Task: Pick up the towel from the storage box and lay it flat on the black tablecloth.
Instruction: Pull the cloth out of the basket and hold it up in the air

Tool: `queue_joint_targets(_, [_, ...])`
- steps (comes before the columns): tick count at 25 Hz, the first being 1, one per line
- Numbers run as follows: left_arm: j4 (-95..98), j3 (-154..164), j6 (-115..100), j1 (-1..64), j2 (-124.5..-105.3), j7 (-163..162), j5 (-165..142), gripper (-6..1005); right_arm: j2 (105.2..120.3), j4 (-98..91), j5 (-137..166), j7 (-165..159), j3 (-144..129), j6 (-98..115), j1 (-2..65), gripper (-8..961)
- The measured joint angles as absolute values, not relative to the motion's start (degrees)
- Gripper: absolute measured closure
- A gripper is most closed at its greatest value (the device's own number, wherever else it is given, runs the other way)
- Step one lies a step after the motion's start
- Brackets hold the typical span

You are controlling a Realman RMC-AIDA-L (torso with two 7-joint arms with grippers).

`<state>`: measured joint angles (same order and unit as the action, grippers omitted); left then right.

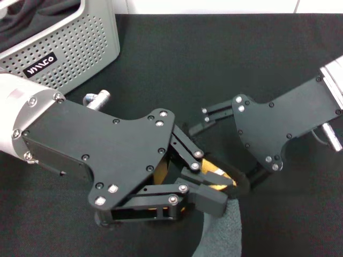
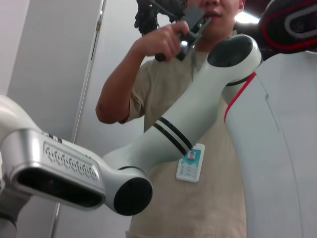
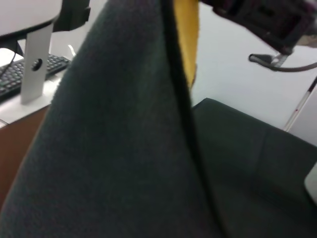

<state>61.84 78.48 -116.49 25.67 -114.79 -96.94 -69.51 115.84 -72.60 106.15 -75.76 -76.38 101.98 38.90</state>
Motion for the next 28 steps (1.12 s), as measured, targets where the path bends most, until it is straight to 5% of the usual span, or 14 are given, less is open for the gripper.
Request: queue_joint_targets(28, [62.13,77.98,-116.45,26.80,-114.83,-96.59,-71.72,957,115.94,-70.61,114.25,-71.68,-81.38,98.77,47.50,75])
